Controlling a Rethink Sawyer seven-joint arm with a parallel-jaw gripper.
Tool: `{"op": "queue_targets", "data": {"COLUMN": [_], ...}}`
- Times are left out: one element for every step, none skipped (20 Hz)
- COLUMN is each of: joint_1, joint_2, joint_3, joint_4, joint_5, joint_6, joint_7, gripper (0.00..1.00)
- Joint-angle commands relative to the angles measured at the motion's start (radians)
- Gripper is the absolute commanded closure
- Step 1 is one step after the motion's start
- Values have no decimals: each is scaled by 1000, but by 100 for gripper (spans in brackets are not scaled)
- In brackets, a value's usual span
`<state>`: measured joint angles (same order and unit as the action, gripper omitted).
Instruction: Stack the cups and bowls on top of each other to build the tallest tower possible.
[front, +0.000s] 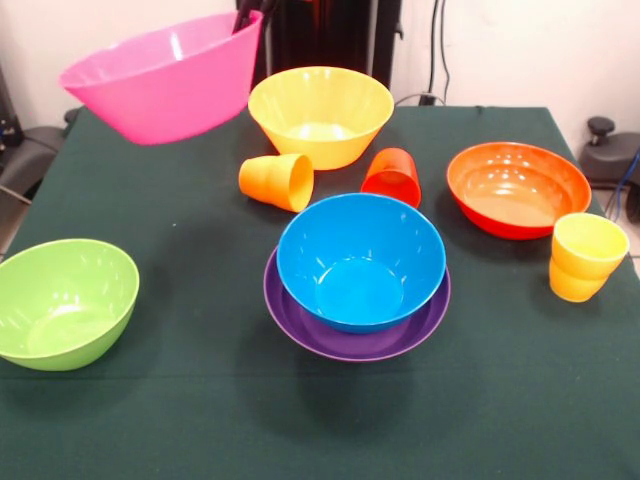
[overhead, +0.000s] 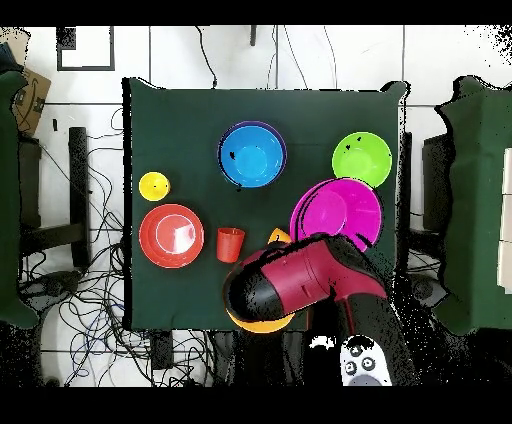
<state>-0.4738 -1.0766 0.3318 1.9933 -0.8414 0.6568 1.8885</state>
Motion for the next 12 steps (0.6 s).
{"op": "queue_targets", "data": {"joint_1": [38, 41, 45, 48, 51, 58, 66, 72, 79, 85, 89, 93], "joint_2": [5, 3, 2, 4, 5, 13, 27, 33, 43, 46, 48, 48], "joint_3": [73, 75, 79, 81, 83, 85, 86, 85, 83, 82, 80, 80], "joint_4": [-59, -60, -63, -66, -68, -74, -85, -89, -96, -98, -100, -99], "joint_5": [-42, -42, -42, -44, -46, -52, -60, -67, -77, -83, -86, -86], "joint_6": [160, 173, 182, 191, 199, 206, 213, 213, 215, 215, 213, 213], "joint_7": [-271, -274, -273, -274, -275, -265, -256, -242, -232, -225, -219, -218], "gripper": [100, 100, 100, 100, 100, 100, 100, 100, 100, 100, 100, 100]}}
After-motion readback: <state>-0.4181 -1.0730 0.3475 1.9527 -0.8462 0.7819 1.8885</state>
